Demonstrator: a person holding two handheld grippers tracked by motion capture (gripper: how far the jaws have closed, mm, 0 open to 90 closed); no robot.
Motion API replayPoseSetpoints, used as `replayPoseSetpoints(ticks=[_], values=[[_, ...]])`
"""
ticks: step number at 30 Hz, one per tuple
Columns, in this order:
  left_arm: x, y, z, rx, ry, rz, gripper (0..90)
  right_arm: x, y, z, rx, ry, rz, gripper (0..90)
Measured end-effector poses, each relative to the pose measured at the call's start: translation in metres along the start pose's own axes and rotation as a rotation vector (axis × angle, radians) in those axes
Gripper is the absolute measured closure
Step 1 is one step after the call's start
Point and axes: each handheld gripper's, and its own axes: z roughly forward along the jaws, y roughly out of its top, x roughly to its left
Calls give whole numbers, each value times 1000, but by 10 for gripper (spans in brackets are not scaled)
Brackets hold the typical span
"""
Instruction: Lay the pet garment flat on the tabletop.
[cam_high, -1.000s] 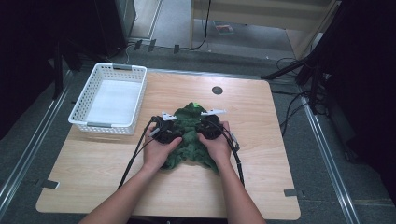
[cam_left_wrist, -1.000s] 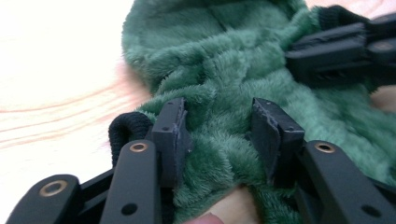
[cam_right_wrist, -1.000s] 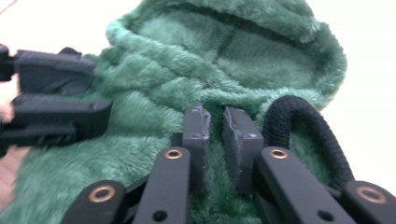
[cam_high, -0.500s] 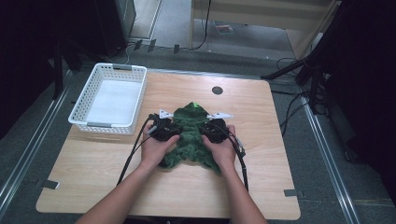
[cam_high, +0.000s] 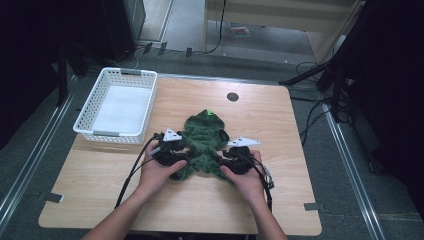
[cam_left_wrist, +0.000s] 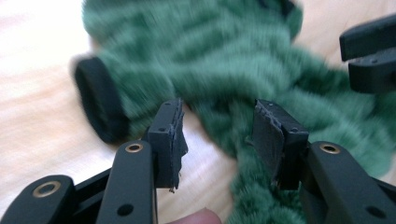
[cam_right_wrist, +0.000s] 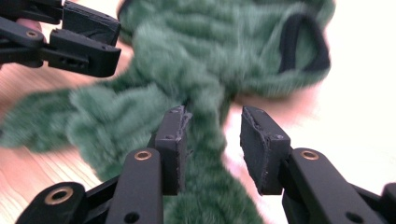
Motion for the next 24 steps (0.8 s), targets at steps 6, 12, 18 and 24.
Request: replayPoseSetpoints(ticks=[6,12,18,24], values=[[-11,-5,8,48,67,105,636,3,-11,16,59,-84,-75,658],[-1,-4,5,32,88,104,651,-3,-14,14,41,-116,-78,655],[13,-2,-25,-98,-78,-49,460,0,-9,-5,-73,-17,-55,564],[6,-24,-49,-81,-54,-26,446,2,-23,-40,-103,-26,-78,554]])
